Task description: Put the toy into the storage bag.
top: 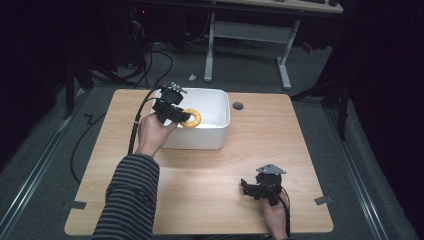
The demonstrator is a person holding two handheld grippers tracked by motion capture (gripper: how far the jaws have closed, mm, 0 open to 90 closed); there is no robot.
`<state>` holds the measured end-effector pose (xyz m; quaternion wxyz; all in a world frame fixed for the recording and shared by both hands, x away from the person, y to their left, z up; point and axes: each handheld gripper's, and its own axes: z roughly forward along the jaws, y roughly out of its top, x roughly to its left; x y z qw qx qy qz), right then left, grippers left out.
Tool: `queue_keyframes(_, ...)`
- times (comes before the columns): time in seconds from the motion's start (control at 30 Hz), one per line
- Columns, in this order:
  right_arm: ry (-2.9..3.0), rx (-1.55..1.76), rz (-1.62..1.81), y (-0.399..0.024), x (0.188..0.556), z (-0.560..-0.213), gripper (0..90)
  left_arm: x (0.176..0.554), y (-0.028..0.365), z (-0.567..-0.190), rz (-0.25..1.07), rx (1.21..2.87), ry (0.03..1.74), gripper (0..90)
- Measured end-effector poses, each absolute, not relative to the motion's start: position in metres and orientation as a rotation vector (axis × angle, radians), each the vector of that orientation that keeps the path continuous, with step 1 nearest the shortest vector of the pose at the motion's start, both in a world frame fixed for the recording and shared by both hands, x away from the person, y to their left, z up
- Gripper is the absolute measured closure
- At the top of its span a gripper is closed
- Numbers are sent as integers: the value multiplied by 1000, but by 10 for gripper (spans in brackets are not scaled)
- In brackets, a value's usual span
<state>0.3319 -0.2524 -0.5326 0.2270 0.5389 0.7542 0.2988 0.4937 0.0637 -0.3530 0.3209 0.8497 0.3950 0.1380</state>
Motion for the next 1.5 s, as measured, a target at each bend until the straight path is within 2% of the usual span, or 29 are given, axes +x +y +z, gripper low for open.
queue_keyframes(1.5, 2091, 1470, 827, -252, 332, -533, 94, 515, 57, -383, 365, 2266, 1126, 645)
